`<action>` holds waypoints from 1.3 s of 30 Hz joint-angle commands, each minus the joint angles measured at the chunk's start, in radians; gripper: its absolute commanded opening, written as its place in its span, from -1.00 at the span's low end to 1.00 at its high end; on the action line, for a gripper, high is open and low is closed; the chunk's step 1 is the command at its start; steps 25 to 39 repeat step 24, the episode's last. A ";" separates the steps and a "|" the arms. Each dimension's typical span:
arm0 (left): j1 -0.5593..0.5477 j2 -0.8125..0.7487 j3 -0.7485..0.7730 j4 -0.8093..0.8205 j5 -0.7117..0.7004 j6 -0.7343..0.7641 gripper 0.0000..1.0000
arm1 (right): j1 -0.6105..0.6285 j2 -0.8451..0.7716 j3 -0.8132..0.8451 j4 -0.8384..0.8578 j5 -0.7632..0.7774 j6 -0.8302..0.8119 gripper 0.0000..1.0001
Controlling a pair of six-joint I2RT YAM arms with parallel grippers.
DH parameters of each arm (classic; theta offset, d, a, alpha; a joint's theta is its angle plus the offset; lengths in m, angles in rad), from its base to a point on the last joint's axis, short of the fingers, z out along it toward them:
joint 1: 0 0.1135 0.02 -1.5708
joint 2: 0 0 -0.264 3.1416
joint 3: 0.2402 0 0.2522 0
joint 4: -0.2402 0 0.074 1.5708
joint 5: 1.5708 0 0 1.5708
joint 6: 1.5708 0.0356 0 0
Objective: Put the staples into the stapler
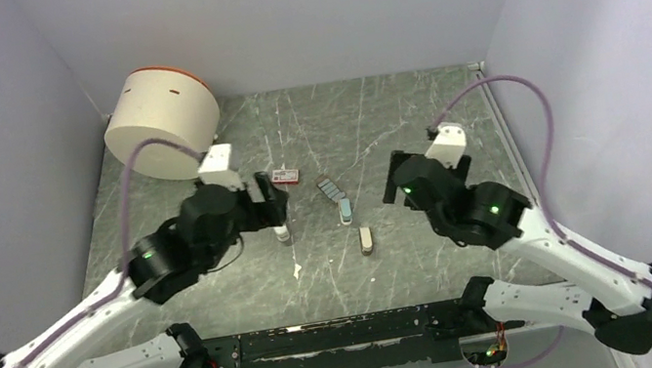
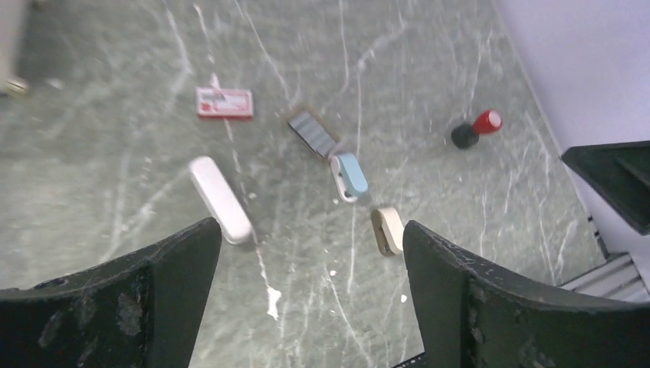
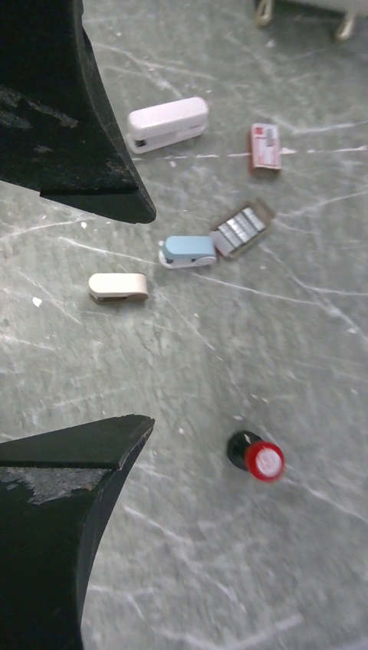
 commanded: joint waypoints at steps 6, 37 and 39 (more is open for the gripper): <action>-0.005 -0.221 0.228 -0.302 -0.182 0.228 0.81 | -0.004 -0.188 0.109 -0.054 0.181 -0.172 1.00; -0.005 -0.377 0.365 -0.479 -0.393 0.178 0.89 | -0.004 -0.211 0.161 -0.028 0.240 -0.254 1.00; -0.005 -0.377 0.365 -0.479 -0.393 0.178 0.89 | -0.004 -0.211 0.161 -0.028 0.240 -0.254 1.00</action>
